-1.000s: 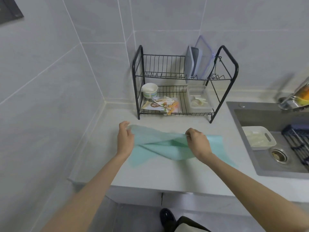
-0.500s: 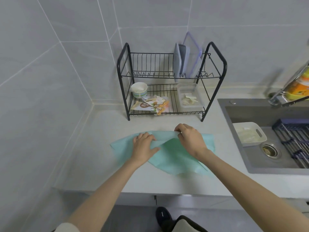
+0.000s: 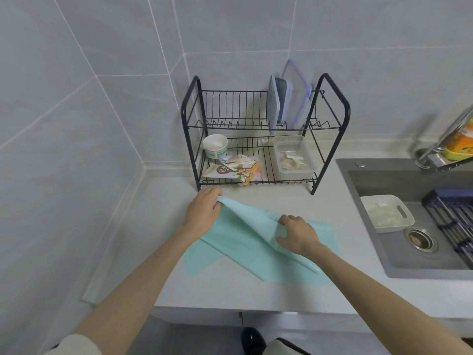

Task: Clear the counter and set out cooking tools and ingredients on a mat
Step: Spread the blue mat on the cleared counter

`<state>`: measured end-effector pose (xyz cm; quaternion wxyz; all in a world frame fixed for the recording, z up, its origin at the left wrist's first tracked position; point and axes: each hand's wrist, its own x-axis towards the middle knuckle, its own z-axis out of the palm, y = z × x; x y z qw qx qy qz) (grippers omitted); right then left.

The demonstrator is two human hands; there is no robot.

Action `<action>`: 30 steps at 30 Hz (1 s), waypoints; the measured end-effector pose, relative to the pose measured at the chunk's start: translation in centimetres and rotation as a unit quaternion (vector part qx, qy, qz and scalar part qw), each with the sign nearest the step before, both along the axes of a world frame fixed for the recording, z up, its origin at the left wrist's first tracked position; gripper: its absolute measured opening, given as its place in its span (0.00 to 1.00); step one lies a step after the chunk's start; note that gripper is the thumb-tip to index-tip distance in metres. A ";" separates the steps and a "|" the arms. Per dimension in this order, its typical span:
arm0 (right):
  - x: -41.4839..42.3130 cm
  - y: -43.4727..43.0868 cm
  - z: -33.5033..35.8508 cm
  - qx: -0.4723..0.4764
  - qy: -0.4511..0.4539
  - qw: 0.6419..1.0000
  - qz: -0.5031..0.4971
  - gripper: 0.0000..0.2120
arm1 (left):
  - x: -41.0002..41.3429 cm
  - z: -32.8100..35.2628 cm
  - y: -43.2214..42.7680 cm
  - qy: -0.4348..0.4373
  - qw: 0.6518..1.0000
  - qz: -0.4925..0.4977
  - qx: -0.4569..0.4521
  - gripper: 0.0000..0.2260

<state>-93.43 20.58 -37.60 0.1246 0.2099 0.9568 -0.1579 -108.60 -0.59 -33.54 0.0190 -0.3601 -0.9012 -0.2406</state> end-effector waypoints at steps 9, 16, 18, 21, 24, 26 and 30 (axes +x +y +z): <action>-0.9 1.0 2.4 -0.002 0.049 0.998 -0.043 0.07 | -1.0 1.3 -0.9 0.112 0.989 -0.009 -0.096 0.12; -4.2 4.4 11.1 0.200 0.226 0.953 -0.008 0.05 | -4.6 5.7 -0.7 0.248 0.955 -0.016 -0.164 0.20; -5.5 5.1 13.0 0.238 0.243 0.940 0.004 0.06 | -5.7 7.4 -0.2 0.270 0.951 -0.005 -0.152 0.20; -7.1 6.0 15.8 0.264 0.265 0.927 0.019 0.14 | -7.3 10.3 0.5 0.283 0.949 0.008 -0.138 0.21; -8.4 6.5 18.6 0.290 0.278 0.916 0.024 0.16 | -8.5 13.1 1.1 0.297 0.945 0.020 -0.134 0.24; -9.1 7.0 20.3 0.294 0.311 0.903 0.024 0.14 | -9.1 14.9 1.4 0.306 0.944 0.026 -0.121 0.25; -9.8 7.5 22.4 0.296 0.331 0.895 0.031 0.13 | -9.5 17.6 1.5 0.337 0.935 0.026 -0.108 0.25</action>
